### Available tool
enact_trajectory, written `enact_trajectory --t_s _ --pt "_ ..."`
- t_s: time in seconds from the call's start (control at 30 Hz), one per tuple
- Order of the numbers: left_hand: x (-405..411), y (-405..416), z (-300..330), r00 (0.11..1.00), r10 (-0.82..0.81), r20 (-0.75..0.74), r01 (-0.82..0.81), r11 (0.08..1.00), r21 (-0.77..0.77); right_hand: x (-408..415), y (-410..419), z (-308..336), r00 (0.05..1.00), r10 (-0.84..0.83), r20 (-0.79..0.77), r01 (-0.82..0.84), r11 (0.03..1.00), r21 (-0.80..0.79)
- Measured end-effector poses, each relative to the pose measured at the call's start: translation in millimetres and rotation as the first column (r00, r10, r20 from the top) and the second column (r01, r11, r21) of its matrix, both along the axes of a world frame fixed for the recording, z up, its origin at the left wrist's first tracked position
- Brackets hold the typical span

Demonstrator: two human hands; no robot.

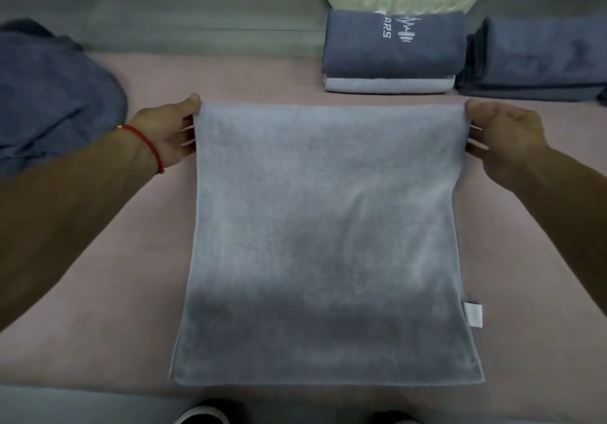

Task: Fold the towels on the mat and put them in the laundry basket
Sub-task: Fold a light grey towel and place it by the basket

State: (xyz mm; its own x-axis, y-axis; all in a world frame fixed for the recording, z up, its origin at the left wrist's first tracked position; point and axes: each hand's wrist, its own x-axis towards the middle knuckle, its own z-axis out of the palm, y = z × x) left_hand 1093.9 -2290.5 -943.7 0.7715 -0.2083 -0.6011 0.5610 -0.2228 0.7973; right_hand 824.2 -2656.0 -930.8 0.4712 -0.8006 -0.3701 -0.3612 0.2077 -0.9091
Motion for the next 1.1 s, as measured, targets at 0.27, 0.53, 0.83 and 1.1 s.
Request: enact_trajectory --t_s 0.27,0.53,0.83,1.1 --pt "3.7 -1.8 -30.8 0.995 -0.041 0.091 0.024 0.982 0.187 19.4 -7.2 -26.8 0.991 0.056 -0.118 -0.056 0.998 0.004" --pt "29.3 -21.3 -24.5 0.997 -0.043 0.064 0.031 0.983 0.179 46.8 -19.5 -31.0 0.998 -0.034 -0.060 0.032 0.999 -0.039" --pt "32.2 -17.7 -39.2 0.994 -0.010 0.113 -0.021 0.963 0.269 38.1 -24.8 -38.1 0.971 0.123 -0.204 -0.145 0.984 -0.099" --pt "42.5 -28.4 -29.3 0.995 -0.096 0.021 0.085 0.948 0.305 64.5 -56.0 -43.6 0.913 0.013 -0.408 -0.082 0.985 -0.154"
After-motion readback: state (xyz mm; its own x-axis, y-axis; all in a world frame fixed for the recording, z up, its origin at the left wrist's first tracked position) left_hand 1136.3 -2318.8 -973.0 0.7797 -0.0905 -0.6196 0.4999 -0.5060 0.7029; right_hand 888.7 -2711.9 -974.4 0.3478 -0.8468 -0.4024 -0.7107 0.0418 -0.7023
